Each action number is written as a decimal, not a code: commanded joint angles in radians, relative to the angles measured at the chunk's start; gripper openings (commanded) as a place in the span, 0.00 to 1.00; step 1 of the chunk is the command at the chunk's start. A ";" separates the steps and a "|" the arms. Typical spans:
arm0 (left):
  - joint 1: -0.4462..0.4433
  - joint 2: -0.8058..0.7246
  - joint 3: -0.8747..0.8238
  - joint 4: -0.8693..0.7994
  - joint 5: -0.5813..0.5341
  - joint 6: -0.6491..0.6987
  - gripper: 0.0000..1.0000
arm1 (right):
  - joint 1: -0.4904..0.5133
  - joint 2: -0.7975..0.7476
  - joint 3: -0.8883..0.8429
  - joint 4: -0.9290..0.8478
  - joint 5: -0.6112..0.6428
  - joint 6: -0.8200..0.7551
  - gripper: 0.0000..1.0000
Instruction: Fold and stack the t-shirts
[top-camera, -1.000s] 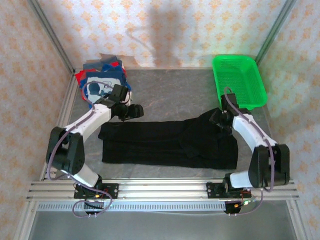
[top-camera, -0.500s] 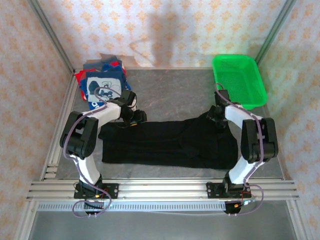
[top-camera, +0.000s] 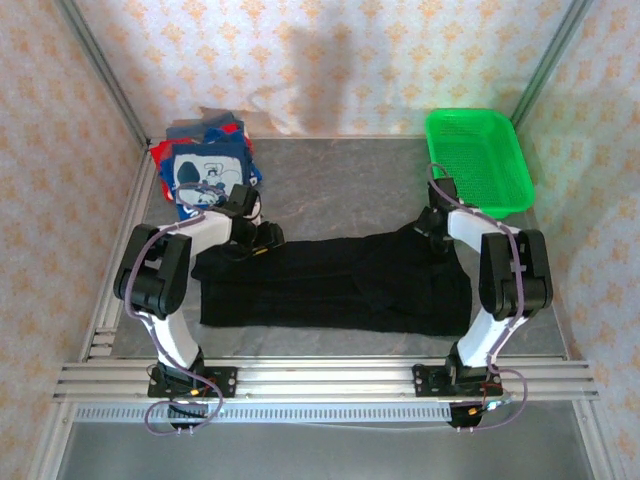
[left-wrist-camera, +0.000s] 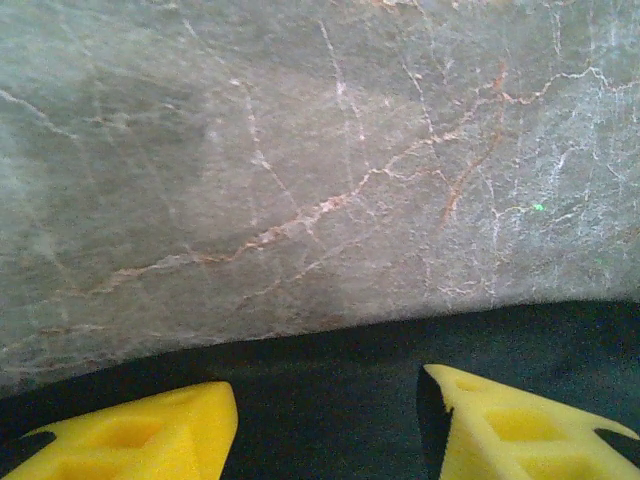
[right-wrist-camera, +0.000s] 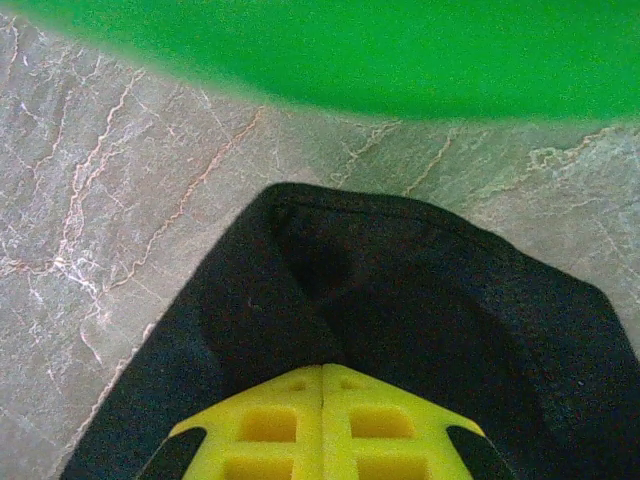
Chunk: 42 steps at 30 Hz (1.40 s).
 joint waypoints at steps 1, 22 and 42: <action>0.025 0.012 -0.053 -0.042 -0.064 -0.008 0.54 | -0.006 -0.066 -0.022 -0.015 0.049 0.017 0.00; 0.046 0.002 -0.084 -0.034 -0.054 -0.003 0.53 | -0.007 -0.220 -0.214 -0.070 0.211 0.136 0.00; 0.044 -0.025 -0.083 -0.028 0.010 0.025 0.54 | -0.004 -0.539 -0.404 -0.216 -0.140 0.208 0.40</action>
